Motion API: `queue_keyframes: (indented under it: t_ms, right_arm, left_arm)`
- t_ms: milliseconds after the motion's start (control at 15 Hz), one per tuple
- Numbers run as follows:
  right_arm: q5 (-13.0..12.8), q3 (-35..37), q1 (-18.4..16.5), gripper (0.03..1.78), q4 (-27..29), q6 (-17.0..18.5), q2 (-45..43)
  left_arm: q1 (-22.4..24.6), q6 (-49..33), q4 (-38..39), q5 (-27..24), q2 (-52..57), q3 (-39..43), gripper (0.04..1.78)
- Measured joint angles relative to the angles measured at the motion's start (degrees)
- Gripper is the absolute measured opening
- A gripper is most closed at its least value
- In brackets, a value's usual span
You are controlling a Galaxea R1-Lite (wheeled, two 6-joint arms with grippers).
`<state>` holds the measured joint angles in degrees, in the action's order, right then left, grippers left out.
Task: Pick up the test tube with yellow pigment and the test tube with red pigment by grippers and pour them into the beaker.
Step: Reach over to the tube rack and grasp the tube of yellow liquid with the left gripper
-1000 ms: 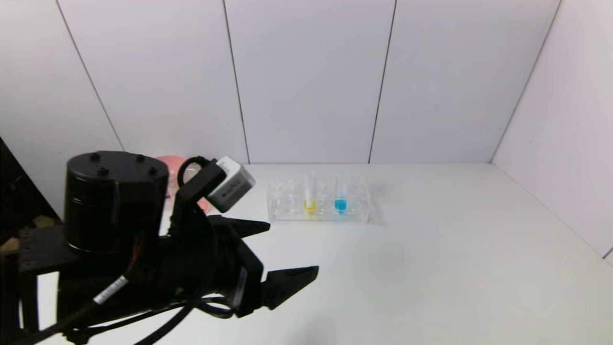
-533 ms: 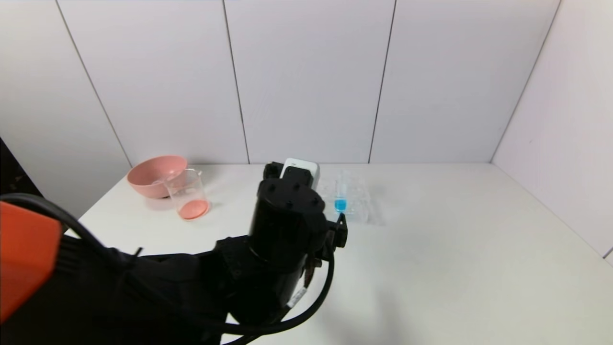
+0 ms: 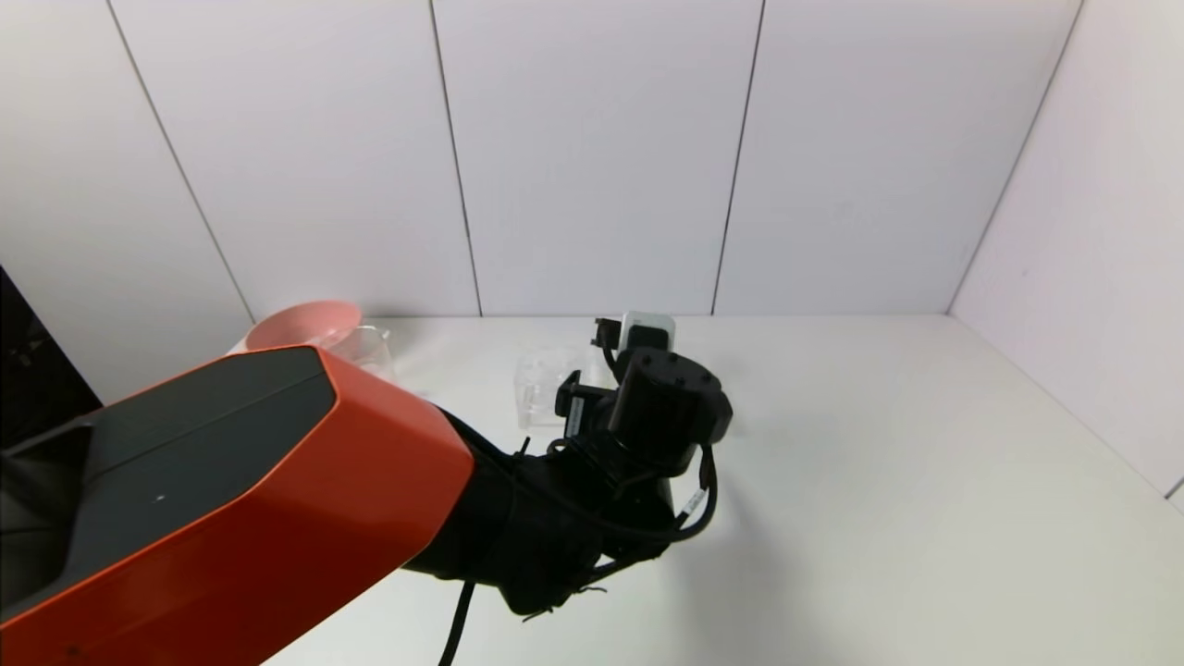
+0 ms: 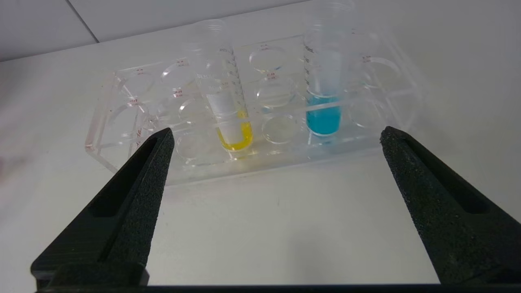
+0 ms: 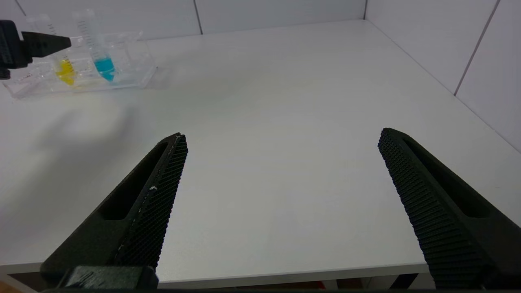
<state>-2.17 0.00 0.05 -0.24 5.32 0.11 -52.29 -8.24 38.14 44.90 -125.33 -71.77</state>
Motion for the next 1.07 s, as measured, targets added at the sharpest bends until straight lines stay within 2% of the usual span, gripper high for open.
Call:
queue_keyframes:
  t_ms: [467,933,1067]
  right_arm:
    - [0.0,0.0,0.0,1.71,0.0,0.02,0.0]
    - [0.02,0.0,0.0,1.71,0.0,0.02,0.0]
    - [0.0,0.0,0.0,1.71,0.0,0.02,0.0]
  left_arm:
    - [4.99,-0.02,0.22,-2.73,-5.84,-7.28,1.76]
    - [5.62,0.22,3.15,-2.95,-7.91,-10.53,1.76]
    - [5.73,0.22,3.41,-3.0,-8.05,-10.57,1.69]
